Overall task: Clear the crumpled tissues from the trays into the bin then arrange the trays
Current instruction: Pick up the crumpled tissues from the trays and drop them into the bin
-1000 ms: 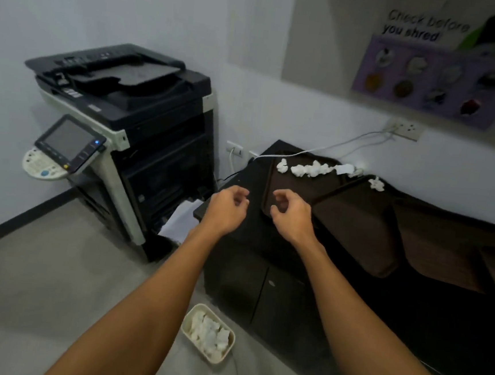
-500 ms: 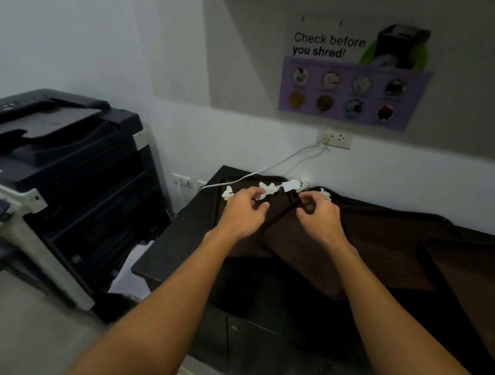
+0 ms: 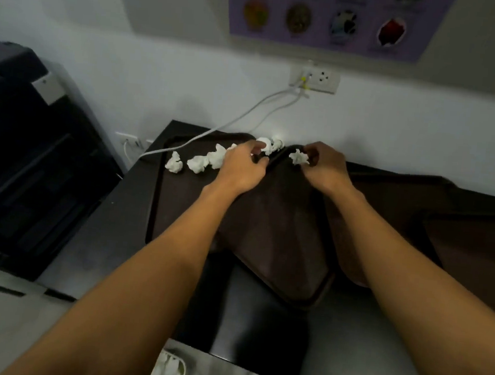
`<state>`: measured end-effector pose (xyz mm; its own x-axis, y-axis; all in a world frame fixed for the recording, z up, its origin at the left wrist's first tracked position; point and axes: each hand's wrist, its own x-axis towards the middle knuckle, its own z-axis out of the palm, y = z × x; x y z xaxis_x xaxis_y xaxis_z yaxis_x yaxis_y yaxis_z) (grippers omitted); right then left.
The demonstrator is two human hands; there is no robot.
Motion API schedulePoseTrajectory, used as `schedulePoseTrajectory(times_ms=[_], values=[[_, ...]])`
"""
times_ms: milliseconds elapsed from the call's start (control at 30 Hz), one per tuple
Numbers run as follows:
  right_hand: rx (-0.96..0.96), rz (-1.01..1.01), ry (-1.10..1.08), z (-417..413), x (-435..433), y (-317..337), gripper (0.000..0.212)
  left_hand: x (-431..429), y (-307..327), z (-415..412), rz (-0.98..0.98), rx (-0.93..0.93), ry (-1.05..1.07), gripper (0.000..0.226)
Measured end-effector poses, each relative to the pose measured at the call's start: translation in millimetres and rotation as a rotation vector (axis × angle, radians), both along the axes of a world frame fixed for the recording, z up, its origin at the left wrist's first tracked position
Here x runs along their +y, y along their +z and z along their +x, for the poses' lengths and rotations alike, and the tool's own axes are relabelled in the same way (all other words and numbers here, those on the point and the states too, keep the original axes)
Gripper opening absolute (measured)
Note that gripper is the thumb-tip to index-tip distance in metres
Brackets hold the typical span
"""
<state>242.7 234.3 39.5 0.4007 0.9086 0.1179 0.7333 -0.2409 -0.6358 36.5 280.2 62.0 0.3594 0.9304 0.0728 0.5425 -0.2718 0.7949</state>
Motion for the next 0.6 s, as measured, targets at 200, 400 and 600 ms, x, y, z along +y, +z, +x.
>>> schedulePoseTrajectory(times_ms=[200, 400, 600], values=[[-0.002, -0.066, 0.077, 34.9, 46.8, -51.6, 0.043, 36.7, -50.7, 29.8, -0.042, 0.040, 0.011, 0.037], [-0.035, -0.065, 0.103, 45.7, 78.0, -79.4, 0.049, 63.0, -77.0, 51.6, -0.030, 0.078, 0.035, 0.033], [-0.119, -0.111, 0.082, 50.5, 101.9, -92.4, 0.029, 82.2, -87.7, 68.8, 0.014, 0.072, 0.036, 0.032]])
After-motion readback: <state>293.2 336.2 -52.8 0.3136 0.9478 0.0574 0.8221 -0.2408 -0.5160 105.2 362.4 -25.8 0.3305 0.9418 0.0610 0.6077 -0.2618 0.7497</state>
